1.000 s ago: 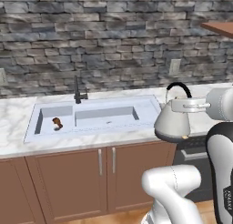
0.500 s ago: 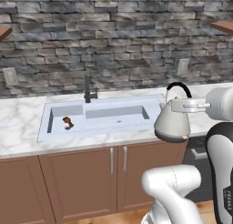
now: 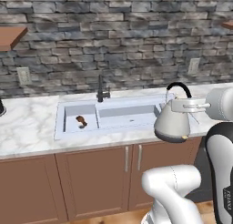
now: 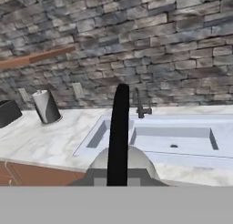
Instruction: Open the cabinet, pick the kettle from the cabinet, and place it in the sink.
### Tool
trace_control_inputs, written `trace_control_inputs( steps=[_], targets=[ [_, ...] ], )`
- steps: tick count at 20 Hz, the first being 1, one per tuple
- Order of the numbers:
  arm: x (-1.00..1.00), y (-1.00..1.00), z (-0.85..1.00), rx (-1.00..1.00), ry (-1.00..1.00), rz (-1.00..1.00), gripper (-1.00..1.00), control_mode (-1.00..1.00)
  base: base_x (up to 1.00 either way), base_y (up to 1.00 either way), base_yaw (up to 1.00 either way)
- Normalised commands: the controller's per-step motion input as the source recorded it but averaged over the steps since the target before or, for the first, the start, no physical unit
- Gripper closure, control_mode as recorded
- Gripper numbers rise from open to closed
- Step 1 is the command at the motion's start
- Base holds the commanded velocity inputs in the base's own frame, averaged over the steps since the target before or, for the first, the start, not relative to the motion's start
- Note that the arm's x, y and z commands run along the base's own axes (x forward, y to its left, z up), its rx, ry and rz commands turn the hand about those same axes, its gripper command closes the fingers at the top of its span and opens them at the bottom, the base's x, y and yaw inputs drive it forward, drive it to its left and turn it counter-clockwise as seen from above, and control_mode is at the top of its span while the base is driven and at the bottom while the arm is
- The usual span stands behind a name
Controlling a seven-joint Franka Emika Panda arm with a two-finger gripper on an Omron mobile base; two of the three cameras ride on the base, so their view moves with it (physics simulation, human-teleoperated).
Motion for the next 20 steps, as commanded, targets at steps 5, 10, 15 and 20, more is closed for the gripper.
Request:
trace_control_inputs(
  steps=[5,10,15,20],
  targets=[
    [0.0,0.0,0.0,0.0,0.0,0.0,1.0,1.0,0.27,0.43,0.0],
    [0.0,0.0,0.0,0.0,0.0,0.0,1.0,1.0,0.3,0.47,0.0],
    [0.0,0.0,0.0,0.0,0.0,0.0,1.0,1.0,0.26,0.52,-0.01],
    [0.0,0.0,0.0,0.0,0.0,0.0,1.0,1.0,0.32,0.48,0.0]
  ],
)
